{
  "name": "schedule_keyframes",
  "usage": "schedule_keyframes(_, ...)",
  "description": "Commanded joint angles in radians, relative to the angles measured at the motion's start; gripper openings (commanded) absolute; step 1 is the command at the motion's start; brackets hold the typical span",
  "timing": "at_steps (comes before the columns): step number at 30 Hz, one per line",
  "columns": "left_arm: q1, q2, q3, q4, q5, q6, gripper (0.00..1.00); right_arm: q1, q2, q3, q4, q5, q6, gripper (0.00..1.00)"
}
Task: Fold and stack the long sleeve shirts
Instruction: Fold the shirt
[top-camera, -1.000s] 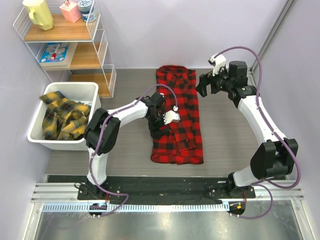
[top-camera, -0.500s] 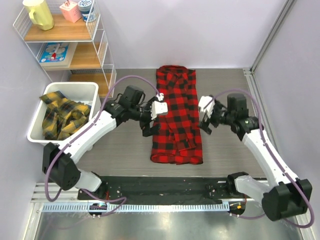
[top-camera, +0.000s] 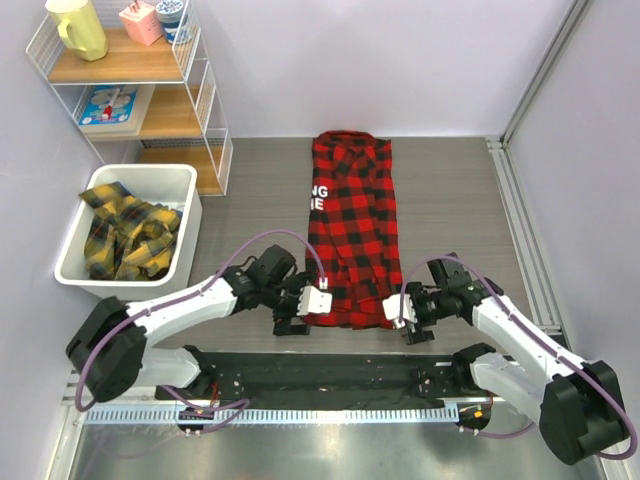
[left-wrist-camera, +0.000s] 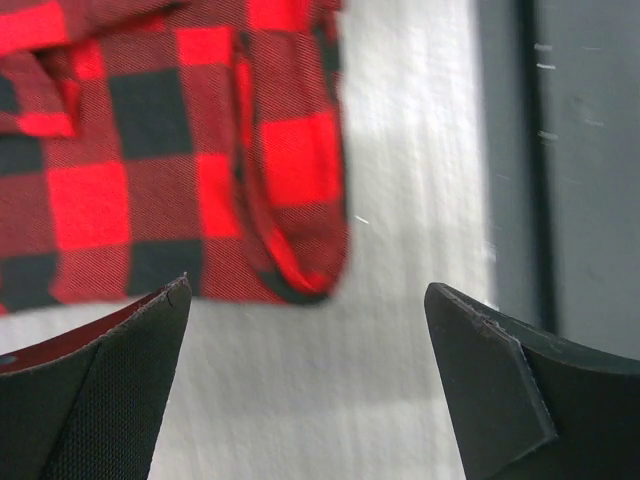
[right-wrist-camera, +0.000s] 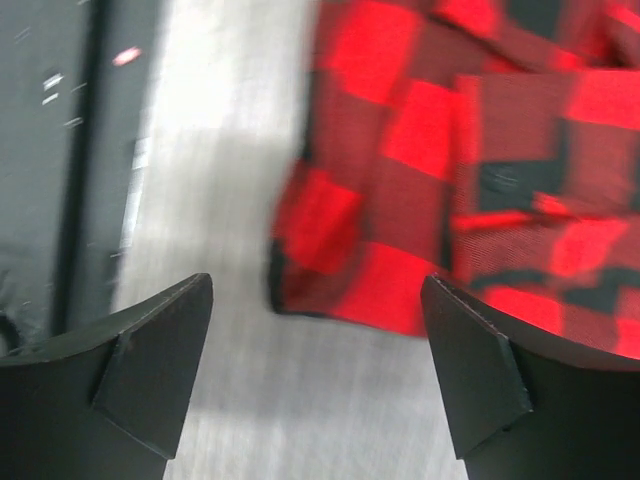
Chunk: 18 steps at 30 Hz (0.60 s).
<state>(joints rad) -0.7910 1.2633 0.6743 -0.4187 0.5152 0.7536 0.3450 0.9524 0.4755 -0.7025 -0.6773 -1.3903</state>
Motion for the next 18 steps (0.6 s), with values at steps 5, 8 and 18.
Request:
schedule_keyframes(5, -0.092, 0.096, -0.045, 0.287, -0.102, 0.068, 0.93, 0.057, -0.006, -0.124, 0.152, 0.027, -0.108, 0.76)
schedule_keyframes(8, -0.116, 0.134, -0.042, 0.281, -0.119, 0.114, 0.81, 0.065, 0.049, -0.120, 0.176, 0.047, -0.111, 0.69)
schedule_keyframes(18, -0.148, 0.291, 0.080, 0.186, -0.202, 0.127, 0.61, 0.084, 0.120, -0.136, 0.274, 0.160, -0.067, 0.46)
